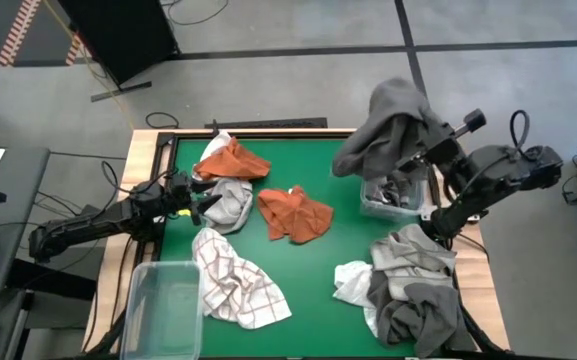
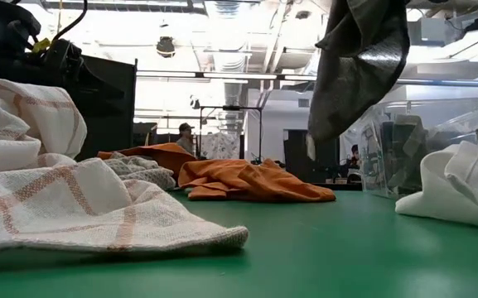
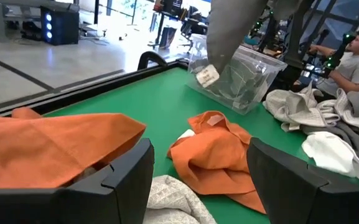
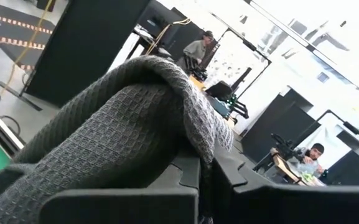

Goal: Sort towels by color in basket
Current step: Put the dark gray microfiber towel into the top transparent bin

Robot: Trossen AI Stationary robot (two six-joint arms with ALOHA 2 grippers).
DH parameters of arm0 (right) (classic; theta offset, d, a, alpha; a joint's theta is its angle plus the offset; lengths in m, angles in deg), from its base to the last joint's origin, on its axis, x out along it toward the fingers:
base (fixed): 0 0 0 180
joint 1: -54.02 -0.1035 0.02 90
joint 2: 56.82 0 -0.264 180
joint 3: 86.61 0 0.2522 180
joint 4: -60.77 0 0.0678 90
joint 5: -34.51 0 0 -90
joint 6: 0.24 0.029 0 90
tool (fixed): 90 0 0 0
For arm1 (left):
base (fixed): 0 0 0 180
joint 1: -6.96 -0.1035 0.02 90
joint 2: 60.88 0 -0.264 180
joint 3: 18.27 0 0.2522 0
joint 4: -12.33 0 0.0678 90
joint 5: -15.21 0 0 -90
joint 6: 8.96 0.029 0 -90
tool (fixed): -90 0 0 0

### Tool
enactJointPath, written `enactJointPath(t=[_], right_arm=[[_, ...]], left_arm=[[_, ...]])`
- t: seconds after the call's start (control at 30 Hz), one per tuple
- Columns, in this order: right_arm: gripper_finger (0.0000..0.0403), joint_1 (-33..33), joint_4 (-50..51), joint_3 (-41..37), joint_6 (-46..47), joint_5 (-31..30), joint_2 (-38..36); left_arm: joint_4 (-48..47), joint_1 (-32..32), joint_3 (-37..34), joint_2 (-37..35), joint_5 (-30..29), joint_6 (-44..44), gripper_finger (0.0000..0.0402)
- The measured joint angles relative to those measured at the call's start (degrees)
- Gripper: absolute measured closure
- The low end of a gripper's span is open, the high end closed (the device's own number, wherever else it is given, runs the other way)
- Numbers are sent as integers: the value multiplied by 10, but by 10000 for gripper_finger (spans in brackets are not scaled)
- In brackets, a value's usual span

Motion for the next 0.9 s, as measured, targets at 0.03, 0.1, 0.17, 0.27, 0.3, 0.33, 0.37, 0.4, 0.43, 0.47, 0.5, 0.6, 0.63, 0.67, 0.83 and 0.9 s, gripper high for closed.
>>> enactJointPath(t=[0.03, 0.1, 0.17, 0.27, 0.3, 0.33, 0.37, 0.4, 0.43, 0.47, 0.5, 0.6, 0.63, 0.67, 0.83, 0.9], right_arm=[[374, 0, 11, -3, 3, 0, -5], [374, 2, 31, -10, 15, 0, -13], [374, 7, 63, -17, 43, 0, -21], [374, 11, 138, -21, 117, 3, -33], [374, 11, 172, -21, 151, 9, -37], [374, 11, 210, -21, 187, 23, -41], [374, 11, 245, -21, 227, 43, -45], [374, 13, 283, -21, 268, 62, -48], [374, 15, 321, -21, 312, 78, -50], [374, 20, 355, -21, 353, 90, -52], [374, 25, 392, -21, 393, 103, -52], [373, 43, 492, -21, 492, 156, -51], [373, 50, 519, -21, 520, 180, -51], [373, 56, 543, -21, 544, 206, -51], [373, 87, 614, -21, 612, 320, -51], [373, 98, 632, -21, 626, 359, -51]], left_arm=[[0, 0, 0, 0, 0, 0, 157], [0, 0, 0, 0, 0, 0, 157], [0, 0, 0, 0, 0, -2, 157], [0, 0, 0, 0, 0, -4, 157], [0, 0, 0, 0, 0, -5, 157], [0, 0, 0, 0, 0, -7, 157], [0, 0, 0, 0, 0, -8, 157], [0, 0, 0, 0, 0, -10, 157], [0, 0, 0, 0, 0, -10, 157], [0, 0, 0, 0, 0, -10, 157], [0, 0, 0, 0, 0, -10, 157], [1, 0, 0, 0, 0, -10, 157], [1, 0, 0, 0, 0, -10, 157], [2, 0, 0, 0, 0, -10, 157], [2, 0, 0, 0, 0, -10, 157], [2, 0, 0, 0, 0, -10, 157]])
